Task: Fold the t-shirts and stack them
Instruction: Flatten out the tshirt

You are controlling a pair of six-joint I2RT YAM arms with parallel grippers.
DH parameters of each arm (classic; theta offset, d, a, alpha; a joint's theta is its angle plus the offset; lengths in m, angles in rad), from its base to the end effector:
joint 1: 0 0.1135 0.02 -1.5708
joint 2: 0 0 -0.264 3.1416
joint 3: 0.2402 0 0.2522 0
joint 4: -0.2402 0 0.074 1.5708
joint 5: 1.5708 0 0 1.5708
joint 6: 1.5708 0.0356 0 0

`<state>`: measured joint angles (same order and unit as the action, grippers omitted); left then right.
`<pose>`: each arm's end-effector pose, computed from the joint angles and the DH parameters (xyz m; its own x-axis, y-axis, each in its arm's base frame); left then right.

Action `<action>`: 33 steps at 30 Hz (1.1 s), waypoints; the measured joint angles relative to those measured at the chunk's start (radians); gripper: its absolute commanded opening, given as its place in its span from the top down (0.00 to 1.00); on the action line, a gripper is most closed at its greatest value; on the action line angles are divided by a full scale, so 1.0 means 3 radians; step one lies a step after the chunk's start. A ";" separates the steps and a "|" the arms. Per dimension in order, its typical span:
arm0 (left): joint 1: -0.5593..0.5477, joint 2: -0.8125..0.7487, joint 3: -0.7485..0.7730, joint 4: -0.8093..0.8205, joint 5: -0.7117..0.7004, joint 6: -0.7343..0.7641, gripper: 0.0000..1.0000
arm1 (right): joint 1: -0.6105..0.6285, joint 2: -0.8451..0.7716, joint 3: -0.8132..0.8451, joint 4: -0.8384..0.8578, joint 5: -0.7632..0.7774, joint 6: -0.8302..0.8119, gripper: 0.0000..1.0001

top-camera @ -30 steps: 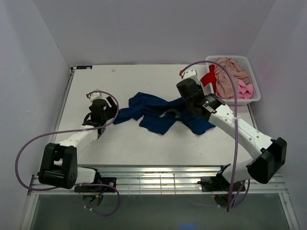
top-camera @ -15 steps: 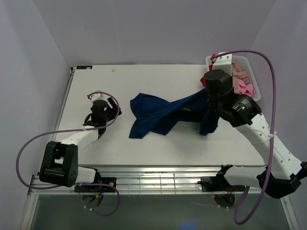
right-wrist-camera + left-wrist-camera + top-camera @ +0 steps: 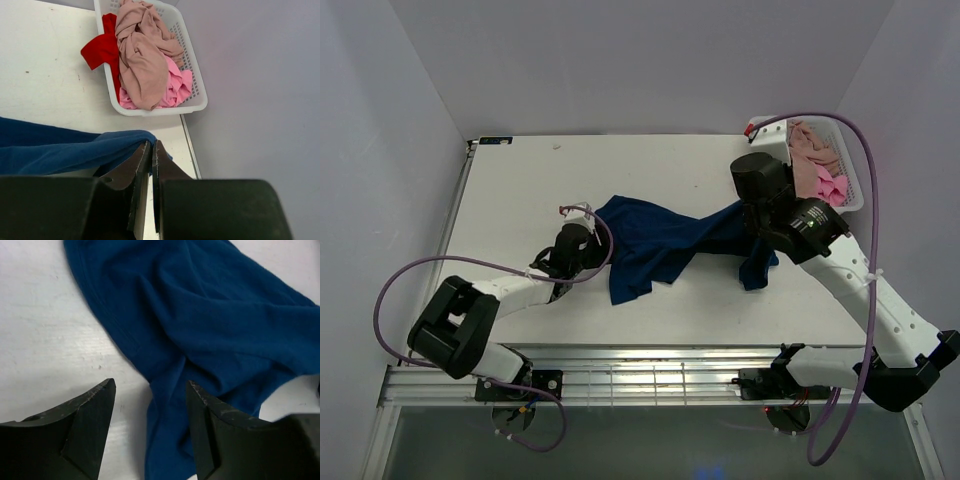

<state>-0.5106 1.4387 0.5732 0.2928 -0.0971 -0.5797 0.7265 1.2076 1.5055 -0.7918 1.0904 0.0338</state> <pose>0.2474 -0.1346 0.1683 -0.6230 -0.2759 -0.7319 0.0885 0.9049 -0.4164 0.1872 0.1241 0.4467 -0.3448 -0.2855 -0.8942 0.2885 0.8743 -0.3904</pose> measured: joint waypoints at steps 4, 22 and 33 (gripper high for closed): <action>-0.0228 -0.0125 -0.0120 -0.0113 -0.0131 -0.0130 0.33 | 0.0000 0.0033 -0.0039 -0.0001 -0.0019 0.0039 0.92; -0.0855 -0.0023 -0.0117 -0.0659 -0.0673 -0.0546 0.44 | 0.0000 0.0005 -0.0175 -0.0004 -0.0131 0.0163 0.92; -0.1011 0.0020 0.0018 -0.1127 -0.1017 -0.0774 0.95 | 0.0000 -0.0126 -0.0331 -0.0005 -0.0167 0.0230 0.92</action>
<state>-0.8139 1.4448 0.5785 -0.0452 -0.4023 -0.8120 0.7265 1.1698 1.4063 -0.7933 1.0405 0.1028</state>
